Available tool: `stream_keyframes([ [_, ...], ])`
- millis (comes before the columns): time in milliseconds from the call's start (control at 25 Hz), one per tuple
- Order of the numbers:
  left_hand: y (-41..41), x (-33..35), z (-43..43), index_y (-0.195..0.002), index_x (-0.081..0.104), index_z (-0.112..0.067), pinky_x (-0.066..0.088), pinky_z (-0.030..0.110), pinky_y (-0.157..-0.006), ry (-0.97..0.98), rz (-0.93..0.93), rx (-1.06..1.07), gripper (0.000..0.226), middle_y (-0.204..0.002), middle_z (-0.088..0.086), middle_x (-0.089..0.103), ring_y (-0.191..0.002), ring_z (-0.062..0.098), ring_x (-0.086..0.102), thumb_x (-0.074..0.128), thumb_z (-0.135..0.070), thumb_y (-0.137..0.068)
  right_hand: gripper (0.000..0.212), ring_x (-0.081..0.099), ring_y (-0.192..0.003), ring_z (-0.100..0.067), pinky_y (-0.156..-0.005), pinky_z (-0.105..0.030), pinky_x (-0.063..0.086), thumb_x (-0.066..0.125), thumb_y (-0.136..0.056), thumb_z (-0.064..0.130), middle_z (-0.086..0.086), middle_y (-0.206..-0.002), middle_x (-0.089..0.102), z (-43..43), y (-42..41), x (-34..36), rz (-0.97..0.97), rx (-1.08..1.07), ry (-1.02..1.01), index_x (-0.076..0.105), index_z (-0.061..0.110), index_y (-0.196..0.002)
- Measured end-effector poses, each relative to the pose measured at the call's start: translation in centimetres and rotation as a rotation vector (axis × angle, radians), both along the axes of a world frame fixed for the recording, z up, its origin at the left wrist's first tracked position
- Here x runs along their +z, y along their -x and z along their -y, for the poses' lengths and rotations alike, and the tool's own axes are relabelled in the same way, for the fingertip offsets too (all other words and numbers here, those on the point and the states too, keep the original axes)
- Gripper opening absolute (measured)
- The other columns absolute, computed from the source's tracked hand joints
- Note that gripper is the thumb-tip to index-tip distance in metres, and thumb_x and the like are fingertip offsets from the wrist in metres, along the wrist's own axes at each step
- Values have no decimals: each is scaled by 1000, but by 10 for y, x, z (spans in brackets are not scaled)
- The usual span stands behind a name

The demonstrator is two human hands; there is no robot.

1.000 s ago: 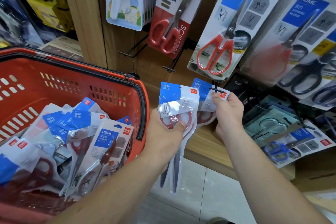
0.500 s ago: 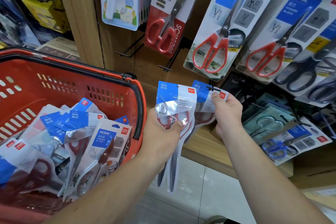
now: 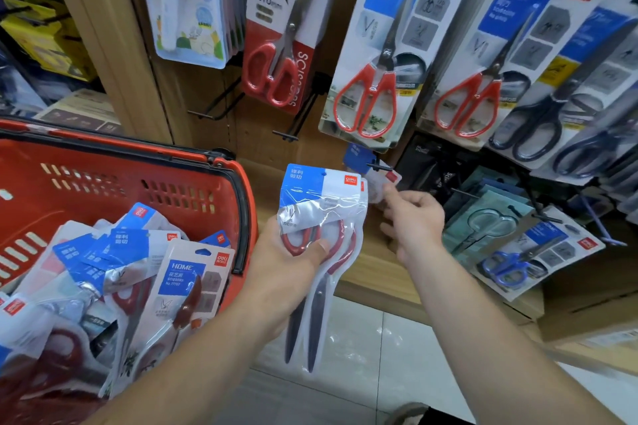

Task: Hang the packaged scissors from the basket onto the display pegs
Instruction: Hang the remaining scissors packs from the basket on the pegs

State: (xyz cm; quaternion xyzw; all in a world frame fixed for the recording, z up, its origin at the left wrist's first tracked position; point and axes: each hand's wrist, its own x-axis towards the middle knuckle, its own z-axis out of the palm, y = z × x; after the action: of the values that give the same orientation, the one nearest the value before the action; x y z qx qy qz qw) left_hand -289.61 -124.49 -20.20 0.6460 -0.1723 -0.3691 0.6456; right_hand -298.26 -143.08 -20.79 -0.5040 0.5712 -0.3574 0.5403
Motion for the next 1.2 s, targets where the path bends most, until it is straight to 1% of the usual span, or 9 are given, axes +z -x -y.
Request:
stream_keyframes([
  [80, 2, 0, 1, -121, 66, -33, 61, 21, -75, 11, 4, -18, 37, -105, -14, 79, -95, 3, 77, 81, -15, -92, 30, 75, -101, -28, -92, -53, 61, 76, -91, 50, -8, -104, 80, -16, 4, -3, 41, 177, -96, 76, 20, -97],
  [200, 5, 3, 4, -119, 68, -29, 61, 18, -75, 22, 17, -31, 34, -102, -13, 80, -95, 5, 77, 77, -7, -94, 44, 75, -107, -34, -96, -53, 59, 49, -109, 48, -13, -113, 79, -32, 12, 18, 236, 422, -301, 74, 14, -121],
  [320, 5, 4, 6, -125, 68, -27, 62, 34, -92, 28, 23, -78, 38, -110, -8, 80, -103, 10, 77, 76, -5, -95, 33, 76, -104, -33, -94, -52, 60, 55, -108, 37, -11, -112, 80, -32, 24, 28, 213, 493, -156, 73, 12, -121],
  [440, 7, 3, 6, -127, 67, -25, 60, 40, -98, 34, 48, -77, 39, -114, -6, 80, -106, 11, 76, 76, -4, -95, 17, 78, -95, -32, -91, -55, 62, 67, -103, 25, -11, -104, 81, -31, 29, 28, 116, 465, -76, 73, 10, -109],
  [640, 3, -5, 5, -122, 69, -26, 60, 34, -91, 29, 111, 71, 36, -108, -10, 79, -102, 9, 76, 83, -18, -90, 6, 79, -91, -26, -83, -48, 64, 62, -105, 18, -4, -96, 82, -24, 26, 22, 47, 320, 30, 68, 15, -106],
  [760, 3, -6, 6, -125, 68, -33, 61, 52, -94, 3, 83, 44, 33, -114, -10, 78, -106, 16, 75, 79, -31, -94, 6, 78, -90, -26, -85, -50, 63, 61, -105, 15, -3, -90, 81, -17, 21, 19, 45, 252, 136, 66, 14, -102],
  [840, 4, -6, 8, -125, 66, -38, 61, 57, -94, -1, 60, 37, 29, -115, -11, 77, -107, 19, 75, 74, -32, -98, 7, 78, -91, -24, -84, -49, 63, 60, -105, 16, -1, -89, 81, -16, 18, 17, 36, 234, 174, 65, 16, -100],
  [1080, 4, -6, 9, -132, 62, -39, 60, 49, -99, 17, 71, 87, 35, -119, -14, 74, -111, 12, 73, 72, -33, -99, 15, 72, -79, -6, -70, -31, 56, 59, -103, 6, 3, -90, 77, -18, 22, 13, 106, 176, 202, 67, 17, -96],
  [1200, 5, -3, 8, -133, 61, -39, 60, 47, -98, 21, 57, 87, 36, -119, -14, 74, -111, 12, 72, 72, -34, -99, 16, 70, -86, -16, -80, -41, 58, 59, -101, 5, -8, -96, 76, -17, 22, 16, 134, 183, 206, 68, 16, -94],
])
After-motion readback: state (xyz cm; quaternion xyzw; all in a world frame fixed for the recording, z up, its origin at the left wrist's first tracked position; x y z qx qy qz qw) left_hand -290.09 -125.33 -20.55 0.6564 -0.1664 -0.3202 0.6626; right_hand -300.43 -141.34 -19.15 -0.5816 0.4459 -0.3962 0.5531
